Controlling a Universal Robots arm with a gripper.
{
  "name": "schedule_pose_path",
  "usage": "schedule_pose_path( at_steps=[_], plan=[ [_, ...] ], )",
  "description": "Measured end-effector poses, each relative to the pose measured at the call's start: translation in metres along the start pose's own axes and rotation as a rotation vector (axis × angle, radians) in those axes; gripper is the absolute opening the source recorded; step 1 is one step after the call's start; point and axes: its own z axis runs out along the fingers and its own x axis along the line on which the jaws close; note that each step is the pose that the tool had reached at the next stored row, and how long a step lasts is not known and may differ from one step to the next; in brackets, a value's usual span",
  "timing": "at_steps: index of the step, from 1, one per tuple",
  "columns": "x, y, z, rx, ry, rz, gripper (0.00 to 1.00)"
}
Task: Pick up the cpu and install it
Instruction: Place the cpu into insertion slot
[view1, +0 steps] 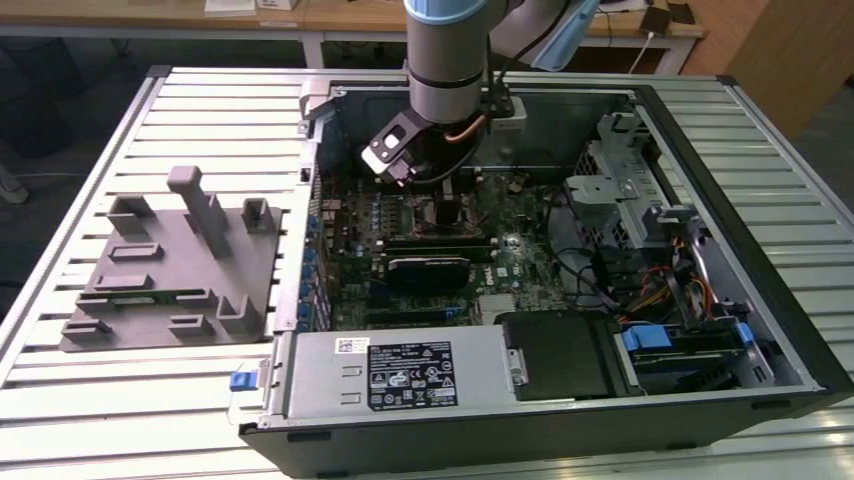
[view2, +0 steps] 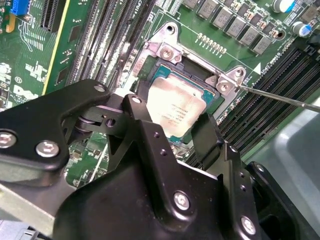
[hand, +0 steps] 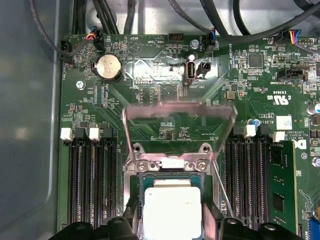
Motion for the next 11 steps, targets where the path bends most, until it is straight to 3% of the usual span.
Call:
schedule_pose_path(
  at_steps=[5,11],
  plan=[
    [-0.0002,0.0000,-0.0012,0.0006,-0.0009,0.000,0.61],
    [-0.0002,0.0004,-0.0085,0.0003,-0.0005,0.000,0.61]
  ],
)
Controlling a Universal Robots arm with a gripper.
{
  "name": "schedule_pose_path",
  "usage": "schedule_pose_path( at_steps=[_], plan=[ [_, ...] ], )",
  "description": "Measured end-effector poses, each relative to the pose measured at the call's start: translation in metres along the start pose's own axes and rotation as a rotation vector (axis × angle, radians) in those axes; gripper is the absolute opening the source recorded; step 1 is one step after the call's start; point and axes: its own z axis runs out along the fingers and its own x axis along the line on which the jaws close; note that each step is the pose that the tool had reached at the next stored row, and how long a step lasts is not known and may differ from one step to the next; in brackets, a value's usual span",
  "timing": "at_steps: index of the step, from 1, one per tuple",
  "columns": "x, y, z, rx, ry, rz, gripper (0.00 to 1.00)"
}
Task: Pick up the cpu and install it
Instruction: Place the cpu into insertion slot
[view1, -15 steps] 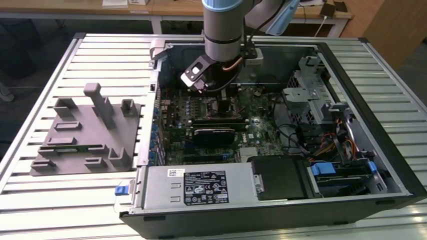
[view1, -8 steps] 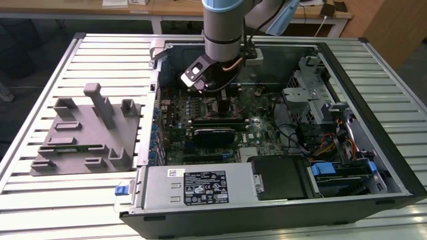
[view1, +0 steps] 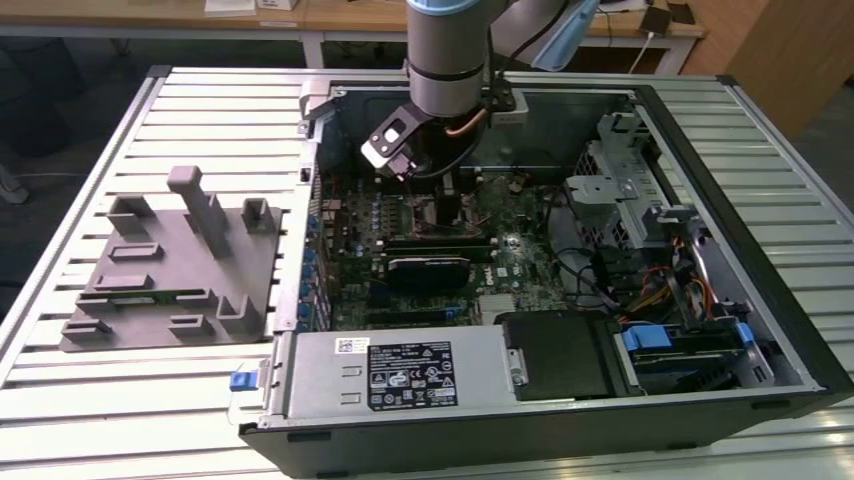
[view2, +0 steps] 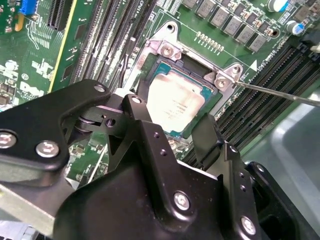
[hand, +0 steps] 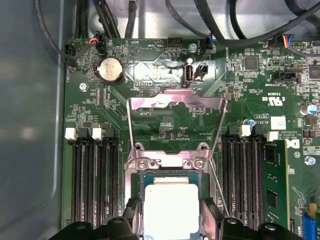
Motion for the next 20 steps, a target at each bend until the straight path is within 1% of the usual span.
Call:
schedule_pose_path(
  at_steps=[9,11,12,14,15,17,18,20],
  plan=[
    [0.0000,0.0000,-0.0005,0.0000,0.0003,0.000,0.60],
    [0.0000,0.0000,-0.0005,0.0000,0.0004,0.000,0.48],
    [0.0000,0.0000,-0.0005,0.0000,0.0004,0.000,0.48],
    [0.0000,0.0000,-0.0005,0.0000,0.0004,0.000,0.36],
    [0.0000,0.0000,-0.0005,0.0000,0.0004,0.000,0.36],
    [0.0000,0.0000,-0.0005,0.0000,0.0004,0.000,0.24],
    [0.0000,0.0000,-0.0005,0.0000,0.0005,0.000,0.24],
    [0.0000,0.0000,-0.0005,0.0000,0.0005,0.000,0.13]
  ],
)
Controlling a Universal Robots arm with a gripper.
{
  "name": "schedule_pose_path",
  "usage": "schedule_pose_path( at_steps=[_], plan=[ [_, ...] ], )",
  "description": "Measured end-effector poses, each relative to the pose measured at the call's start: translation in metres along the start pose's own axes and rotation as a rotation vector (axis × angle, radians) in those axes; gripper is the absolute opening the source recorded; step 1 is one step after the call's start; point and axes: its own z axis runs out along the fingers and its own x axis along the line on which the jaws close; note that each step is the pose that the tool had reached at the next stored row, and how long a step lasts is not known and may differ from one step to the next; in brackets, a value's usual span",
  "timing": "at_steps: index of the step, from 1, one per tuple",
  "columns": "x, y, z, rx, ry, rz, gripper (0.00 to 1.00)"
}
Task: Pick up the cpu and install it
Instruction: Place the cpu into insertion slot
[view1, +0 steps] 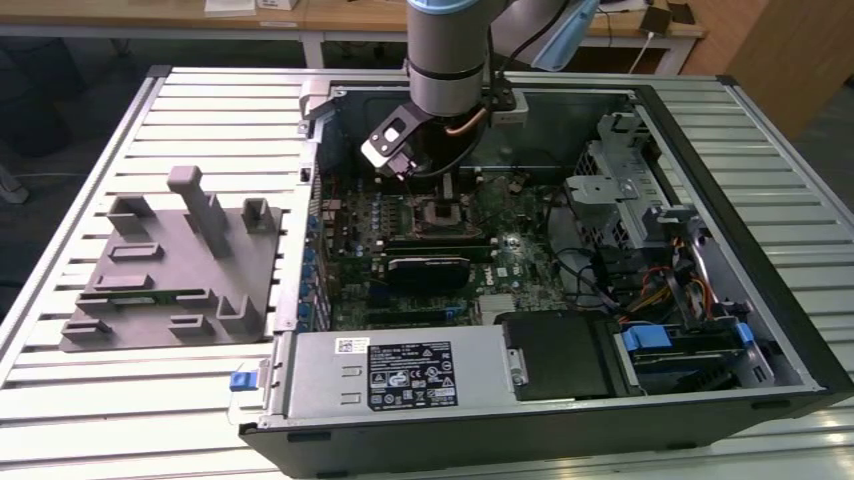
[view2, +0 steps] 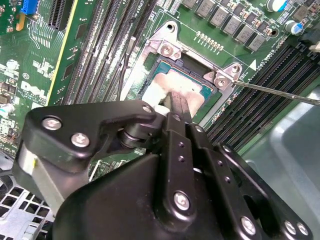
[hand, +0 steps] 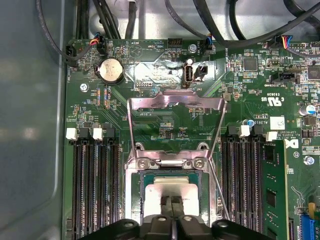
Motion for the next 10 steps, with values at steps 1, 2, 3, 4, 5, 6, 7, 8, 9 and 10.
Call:
schedule_pose_path(
  at_steps=[1,2,3,4,5,6,7,8,9,10],
  plan=[
    [0.0000,0.0000,0.0000,0.0000,0.0000,0.000,0.13],
    [0.0000,0.0000,0.0000,0.0000,0.0000,0.000,0.11],
    [0.0000,0.0000,0.0000,0.0000,0.0001,0.000,0.11],
    [0.0000,0.0000,0.0000,0.0000,0.0000,0.000,0.11],
    [0.0000,0.0000,0.0000,0.0000,0.0001,0.000,0.11],
    [0.0000,0.0000,0.0000,0.0000,0.0001,0.000,0.11],
    [0.0000,0.0000,0.0000,0.0000,0.0001,0.000,0.11],
    [0.0000,0.0000,0.0002,0.0001,0.0001,0.000,0.11],
    [0.0000,-0.0001,0.0005,0.0001,0.0001,0.000,0.11],
    [0.0000,-0.0001,0.0007,0.0001,0.0000,0.000,0.11]
  ],
)
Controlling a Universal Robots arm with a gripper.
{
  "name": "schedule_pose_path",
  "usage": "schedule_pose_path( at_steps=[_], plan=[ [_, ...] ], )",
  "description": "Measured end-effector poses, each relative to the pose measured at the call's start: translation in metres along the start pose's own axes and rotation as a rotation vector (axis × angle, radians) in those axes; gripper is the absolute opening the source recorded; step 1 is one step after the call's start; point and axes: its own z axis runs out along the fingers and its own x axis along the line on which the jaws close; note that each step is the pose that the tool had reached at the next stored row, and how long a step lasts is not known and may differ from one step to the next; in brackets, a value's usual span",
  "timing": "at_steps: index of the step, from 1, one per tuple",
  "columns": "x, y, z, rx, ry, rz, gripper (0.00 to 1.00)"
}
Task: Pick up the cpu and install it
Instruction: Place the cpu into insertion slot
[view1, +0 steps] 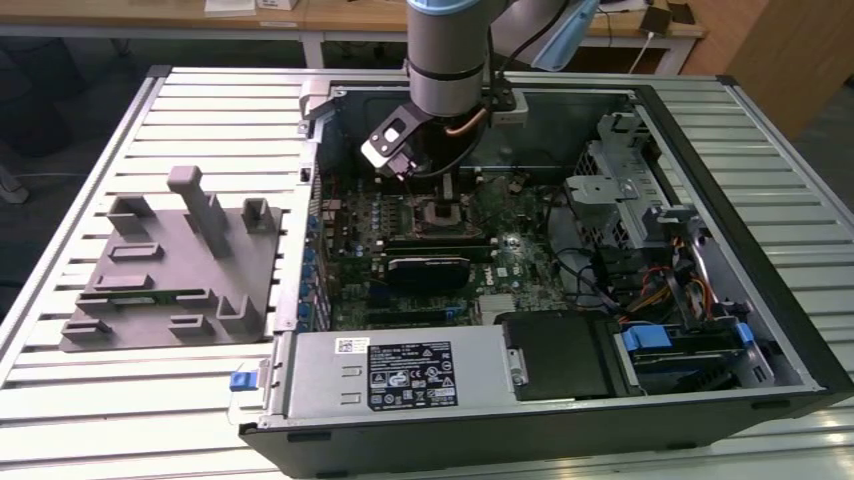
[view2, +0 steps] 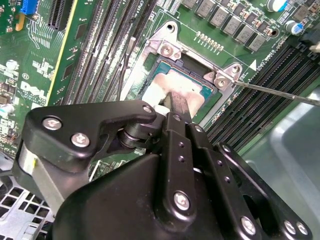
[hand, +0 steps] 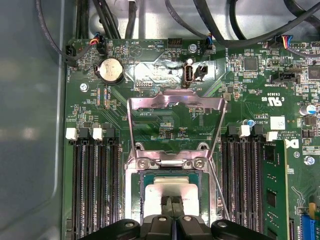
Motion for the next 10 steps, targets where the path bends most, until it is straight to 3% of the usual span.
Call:
schedule_pose_path(
  at_steps=[10],
  plan=[
    [0.0000,0.0000,0.0007,0.0002,-0.0002,0.000,0.11]
  ],
)
